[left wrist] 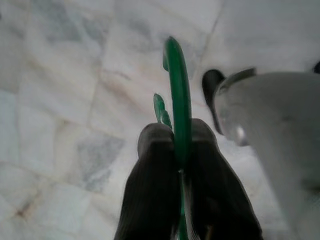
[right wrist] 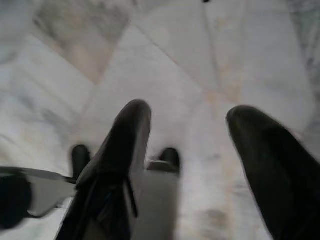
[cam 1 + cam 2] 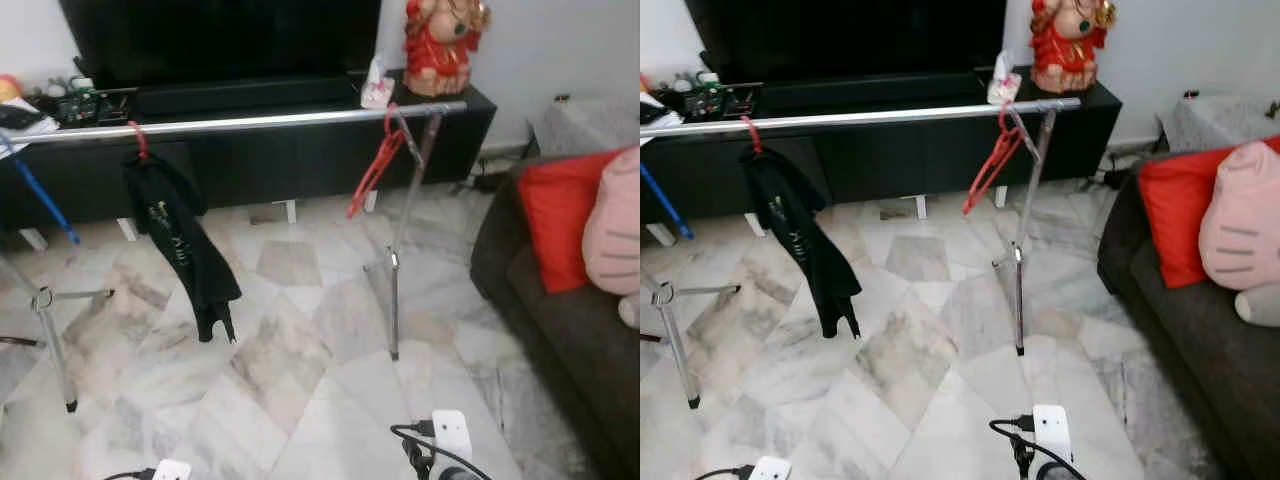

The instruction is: Hang hanger

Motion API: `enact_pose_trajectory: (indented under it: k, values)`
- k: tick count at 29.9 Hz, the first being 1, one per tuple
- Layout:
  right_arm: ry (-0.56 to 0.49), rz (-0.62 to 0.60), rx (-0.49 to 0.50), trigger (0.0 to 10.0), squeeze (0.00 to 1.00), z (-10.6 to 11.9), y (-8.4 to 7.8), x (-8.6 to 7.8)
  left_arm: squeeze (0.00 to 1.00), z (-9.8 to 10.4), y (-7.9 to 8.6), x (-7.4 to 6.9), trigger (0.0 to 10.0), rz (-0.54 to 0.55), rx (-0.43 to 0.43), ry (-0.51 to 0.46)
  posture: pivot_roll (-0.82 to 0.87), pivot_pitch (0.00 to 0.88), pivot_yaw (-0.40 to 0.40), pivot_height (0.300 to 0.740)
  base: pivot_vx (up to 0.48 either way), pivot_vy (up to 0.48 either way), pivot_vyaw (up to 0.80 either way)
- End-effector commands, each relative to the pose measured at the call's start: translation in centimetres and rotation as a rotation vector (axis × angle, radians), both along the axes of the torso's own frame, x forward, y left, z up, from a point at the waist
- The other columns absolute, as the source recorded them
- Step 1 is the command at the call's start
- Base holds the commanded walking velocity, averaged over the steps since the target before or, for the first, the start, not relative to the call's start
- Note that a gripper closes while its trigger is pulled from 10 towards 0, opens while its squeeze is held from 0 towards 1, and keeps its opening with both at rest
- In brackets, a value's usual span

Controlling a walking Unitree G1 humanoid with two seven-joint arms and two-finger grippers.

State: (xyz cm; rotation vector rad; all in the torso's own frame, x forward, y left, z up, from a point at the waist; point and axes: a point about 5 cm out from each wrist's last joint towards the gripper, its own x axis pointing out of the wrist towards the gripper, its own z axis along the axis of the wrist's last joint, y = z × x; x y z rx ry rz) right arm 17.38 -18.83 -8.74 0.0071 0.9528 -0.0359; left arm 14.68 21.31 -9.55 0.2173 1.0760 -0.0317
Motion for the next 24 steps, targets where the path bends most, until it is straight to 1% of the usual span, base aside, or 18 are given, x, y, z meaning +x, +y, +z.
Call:
enact_pose_trajectory:
  k: [1,4,11,13,14,15,16,17,20,24]
  values:
    - [-0.02,0.013,0.001,10.0,0.0,0.3,0.3,0.7,0.0,-0.3,-0.3,-0.5,10.0,0.005,-0.01,0.025,-0.07,0.062,0.012,0.74,0.296,0.0,0.0]
    - [-0.02,0.015,0.004,10.0,0.0,0.3,0.3,0.6,0.0,-0.3,-0.6,-0.6,10.0,0.002,-0.011,0.027,-0.06,0.058,0.013,0.74,0.299,0.0,0.0]
    - [-0.016,0.027,0.003,10.0,0.0,0.2,0.3,0.6,0.0,-0.4,-0.5,-0.6,10.0,0.001,-0.007,0.028,-0.07,0.045,0.013,0.74,0.301,0.0,0.0]
    - [-0.016,0.034,0.001,10.0,0.0,0.2,0.3,0.5,0.0,-0.3,-0.2,-0.6,10.0,0.001,-0.003,0.028,-0.07,0.042,0.014,0.74,0.304,0.0,0.0]
    - [-0.02,0.058,-0.009,10.0,0.0,0.3,0.3,0.6,0.0,-0.2,0.3,-0.7,10.0,0.002,0.002,0.027,-0.07,0.036,0.015,0.74,0.3,0.0,0.0]
    - [-0.02,0.058,-0.009,10.0,0.0,0.3,0.3,0.6,0.0,-0.2,0.3,-0.7,10.0,0.002,0.002,0.027,-0.07,0.036,0.015,0.74,0.3,0.0,0.0]
    - [-0.024,0.071,-0.017,10.0,0.0,0.3,0.3,0.6,0.0,0.0,1.1,-0.7,10.0,0.003,0.007,0.027,-0.07,0.033,0.016,0.74,0.296,0.0,0.52]
    - [-0.025,0.073,-0.019,10.0,0.0,0.3,0.3,0.6,0.0,0.0,1.4,-0.7,10.0,0.004,0.01,0.027,-0.07,0.03,0.017,0.74,0.3,0.0,0.8]
    - [-0.02,0.067,-0.016,10.0,0.0,0.2,0.3,0.5,0.0,0.2,2.2,-0.8,10.0,0.005,0.016,0.028,-0.07,0.026,0.019,0.74,0.301,0.0,0.8]
    - [-0.017,0.036,0.003,10.0,0.0,0.1,0.4,0.3,0.0,0.3,2.6,-0.9,10.0,0.004,0.021,0.029,-0.07,0.023,0.021,0.74,0.304,0.0,0.0]
